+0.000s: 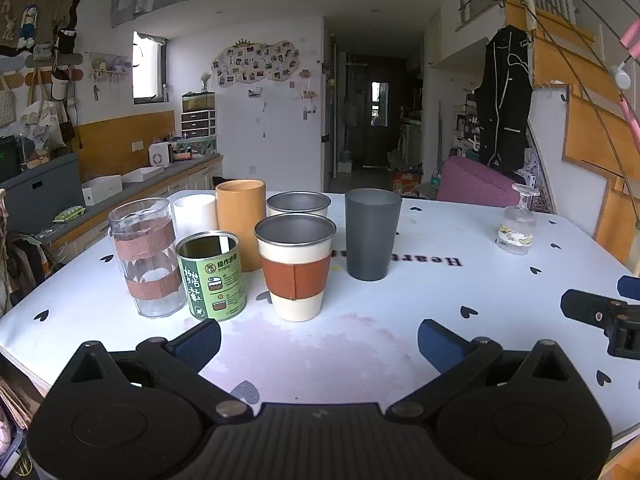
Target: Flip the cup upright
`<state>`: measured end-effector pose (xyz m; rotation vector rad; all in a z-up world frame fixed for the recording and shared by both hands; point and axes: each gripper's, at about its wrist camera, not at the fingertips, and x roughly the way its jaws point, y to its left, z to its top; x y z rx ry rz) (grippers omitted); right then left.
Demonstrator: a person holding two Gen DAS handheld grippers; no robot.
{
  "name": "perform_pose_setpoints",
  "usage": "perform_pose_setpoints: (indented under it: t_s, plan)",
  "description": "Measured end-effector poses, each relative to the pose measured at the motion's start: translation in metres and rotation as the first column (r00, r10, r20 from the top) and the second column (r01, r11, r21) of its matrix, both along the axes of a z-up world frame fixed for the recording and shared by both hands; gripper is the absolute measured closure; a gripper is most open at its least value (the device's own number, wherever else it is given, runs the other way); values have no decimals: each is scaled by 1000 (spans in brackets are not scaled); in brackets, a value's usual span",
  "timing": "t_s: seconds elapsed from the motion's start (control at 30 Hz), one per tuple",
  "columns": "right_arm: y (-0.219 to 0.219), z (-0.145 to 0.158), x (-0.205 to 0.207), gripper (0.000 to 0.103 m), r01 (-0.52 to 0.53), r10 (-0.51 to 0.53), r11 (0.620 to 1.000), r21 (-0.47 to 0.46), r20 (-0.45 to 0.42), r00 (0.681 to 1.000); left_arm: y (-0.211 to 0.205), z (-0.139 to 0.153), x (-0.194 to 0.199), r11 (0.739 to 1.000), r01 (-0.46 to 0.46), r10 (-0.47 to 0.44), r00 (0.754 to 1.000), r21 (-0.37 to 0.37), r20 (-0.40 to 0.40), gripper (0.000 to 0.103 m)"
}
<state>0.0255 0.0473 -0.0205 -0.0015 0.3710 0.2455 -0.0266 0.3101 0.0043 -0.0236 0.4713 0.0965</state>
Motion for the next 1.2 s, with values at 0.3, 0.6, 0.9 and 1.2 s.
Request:
perform_pose_setpoints:
  t_s: [0.3,0.6,0.9,1.2]
  plan:
    - [0,0,0,0,5,-5,1000,-2,-3,1000,0,0,0,1000,0,0,1000,-1,0,0]
    - [0,-1,0,0,6,-6,1000,-3,-4,1000,0,0,0,1000,1,-1,1000,0,0,0]
    - [0,-1,0,0,6,-6,1000,-3,-3,1000,0,0,0,1000,1,-1,1000,1,0,0]
    - [0,-1,0,0,6,-6,1000,-3,-3,1000,-1,-1,0,1000,0,0,1000,0,-3,0]
